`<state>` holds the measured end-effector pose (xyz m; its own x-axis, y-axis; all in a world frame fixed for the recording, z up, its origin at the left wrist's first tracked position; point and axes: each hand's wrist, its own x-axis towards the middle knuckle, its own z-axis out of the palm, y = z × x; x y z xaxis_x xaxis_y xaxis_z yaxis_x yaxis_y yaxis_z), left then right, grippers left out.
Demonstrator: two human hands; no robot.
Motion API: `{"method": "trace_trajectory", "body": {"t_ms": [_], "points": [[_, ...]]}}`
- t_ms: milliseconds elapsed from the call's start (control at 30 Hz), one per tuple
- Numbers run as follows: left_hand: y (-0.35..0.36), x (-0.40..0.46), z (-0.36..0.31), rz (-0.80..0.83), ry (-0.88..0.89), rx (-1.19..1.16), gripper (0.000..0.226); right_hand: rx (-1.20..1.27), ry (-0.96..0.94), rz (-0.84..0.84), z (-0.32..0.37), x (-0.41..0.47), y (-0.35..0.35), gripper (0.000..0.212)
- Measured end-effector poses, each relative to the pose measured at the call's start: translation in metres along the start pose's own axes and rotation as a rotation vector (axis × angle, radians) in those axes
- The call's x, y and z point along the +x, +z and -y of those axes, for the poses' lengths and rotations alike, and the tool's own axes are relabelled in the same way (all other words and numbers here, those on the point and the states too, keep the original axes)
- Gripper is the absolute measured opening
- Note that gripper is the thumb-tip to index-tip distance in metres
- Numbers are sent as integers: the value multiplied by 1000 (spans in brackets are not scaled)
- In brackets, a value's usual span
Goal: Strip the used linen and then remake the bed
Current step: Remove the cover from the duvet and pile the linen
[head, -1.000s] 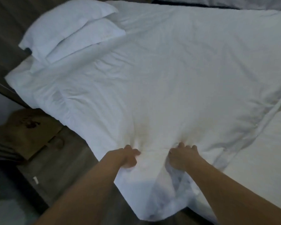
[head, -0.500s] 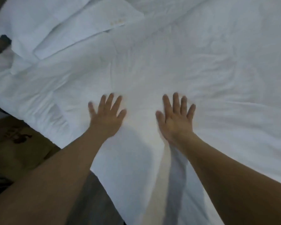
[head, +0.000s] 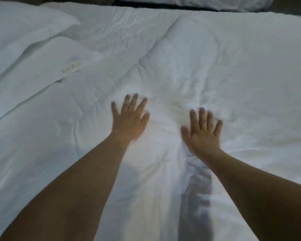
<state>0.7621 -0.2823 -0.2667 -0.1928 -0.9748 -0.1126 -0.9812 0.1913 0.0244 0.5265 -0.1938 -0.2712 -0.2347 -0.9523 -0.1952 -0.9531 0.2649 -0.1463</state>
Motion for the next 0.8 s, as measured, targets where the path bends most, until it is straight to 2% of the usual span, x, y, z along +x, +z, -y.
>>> {"method": "trace_trajectory", "body": {"t_ms": [100, 133, 167, 233, 333, 400, 500, 600, 800], "points": [[10, 15, 53, 225, -585, -82, 72, -21, 51, 53, -43, 51, -27, 69], [1, 30, 52, 264, -678, -101, 76, -31, 56, 84, -54, 68, -36, 69], [-12, 50, 37, 233, -685, -105, 78, -28, 61, 110, -63, 85, -46, 69], [-40, 107, -24, 93, -434, -135, 71, 11, 90, 112, -77, 120, -65, 67], [-62, 181, -129, 37, 96, -138, 60, 7, 92, 51, -88, 180, -78, 67], [-52, 223, -166, 24, 259, -35, 59, -39, 92, -23, -98, 221, -74, 67], [-8, 282, -165, 25, 161, -26, 62, -84, 109, -151, -114, 263, -48, 69], [31, 325, -154, -9, 110, -19, 67, -117, 89, -199, -119, 293, -12, 72], [33, 418, -173, -245, 131, 15, 78, -111, 117, -328, -119, 360, -1, 73]]}}
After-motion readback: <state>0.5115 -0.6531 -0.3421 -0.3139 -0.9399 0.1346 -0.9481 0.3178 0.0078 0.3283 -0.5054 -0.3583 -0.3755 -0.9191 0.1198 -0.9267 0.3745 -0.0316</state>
